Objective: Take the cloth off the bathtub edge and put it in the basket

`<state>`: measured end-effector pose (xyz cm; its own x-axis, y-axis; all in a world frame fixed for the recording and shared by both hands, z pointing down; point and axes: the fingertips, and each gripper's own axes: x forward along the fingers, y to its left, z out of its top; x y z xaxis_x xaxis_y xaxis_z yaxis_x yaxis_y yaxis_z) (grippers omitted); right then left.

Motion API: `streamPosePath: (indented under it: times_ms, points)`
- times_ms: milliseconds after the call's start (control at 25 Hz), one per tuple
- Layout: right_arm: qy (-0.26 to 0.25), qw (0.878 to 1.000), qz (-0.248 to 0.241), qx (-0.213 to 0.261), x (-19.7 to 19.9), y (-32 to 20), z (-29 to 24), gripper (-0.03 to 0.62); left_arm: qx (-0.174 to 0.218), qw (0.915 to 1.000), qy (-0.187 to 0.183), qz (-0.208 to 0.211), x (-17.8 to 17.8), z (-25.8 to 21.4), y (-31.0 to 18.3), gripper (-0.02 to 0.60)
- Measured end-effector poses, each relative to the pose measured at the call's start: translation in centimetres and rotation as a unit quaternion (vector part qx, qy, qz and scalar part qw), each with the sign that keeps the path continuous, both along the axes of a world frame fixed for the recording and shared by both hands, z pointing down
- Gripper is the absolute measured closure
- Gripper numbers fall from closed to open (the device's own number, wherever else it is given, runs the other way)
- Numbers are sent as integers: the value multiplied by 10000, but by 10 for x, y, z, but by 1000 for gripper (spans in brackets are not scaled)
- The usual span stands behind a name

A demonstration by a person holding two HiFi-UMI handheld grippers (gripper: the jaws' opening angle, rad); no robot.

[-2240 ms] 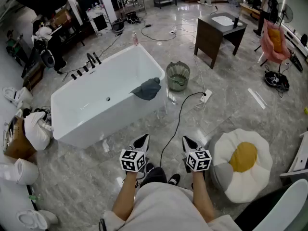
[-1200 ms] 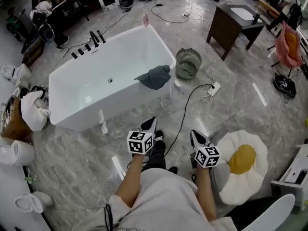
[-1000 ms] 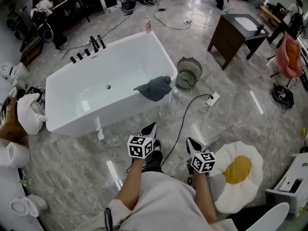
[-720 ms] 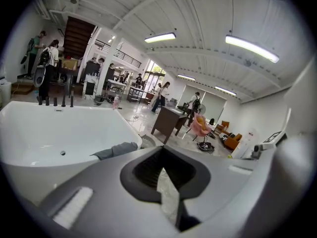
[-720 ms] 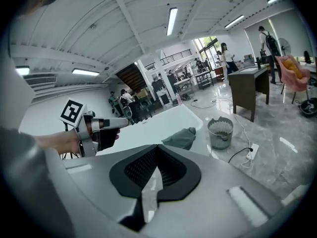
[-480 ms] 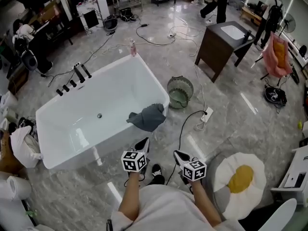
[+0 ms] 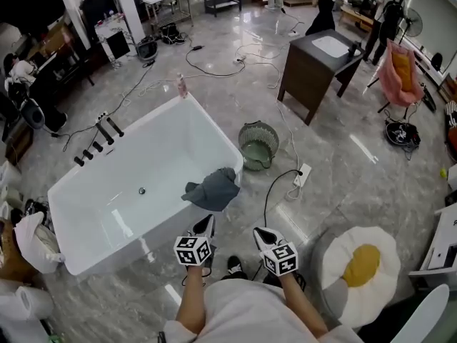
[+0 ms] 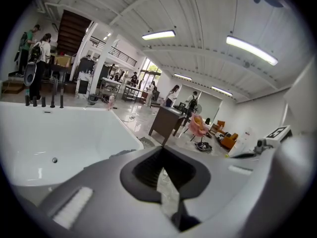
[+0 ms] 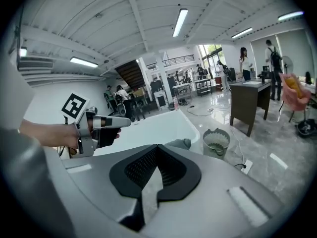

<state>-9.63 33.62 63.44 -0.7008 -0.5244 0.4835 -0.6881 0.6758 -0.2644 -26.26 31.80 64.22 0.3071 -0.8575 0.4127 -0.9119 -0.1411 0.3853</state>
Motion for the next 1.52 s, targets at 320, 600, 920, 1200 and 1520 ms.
streamPosePath:
  times_ms: [320,600,920,1200,1520]
  points:
    - [-163,9999,39,30,16,-66,11,592,-196,9992,-214,-262,18,13,-26,525]
    - [-320,9972,-661,-126,18,-139,5,592,-344,9957,-448,-731,45,5,-73,525]
    - [-445,9847,-1672,-189,31,-194,-11,592,-406,9878,-570,-1389,84,-6,-134,524]
    - [-510,9784,-1923,-568,61,-209,8,592,-623,9797,-690,-1774,114,2,-135,524]
    - [-512,9764,-1926,-834,64,-212,21,592,-965,9701,-663,-2126,102,11,-110,523]
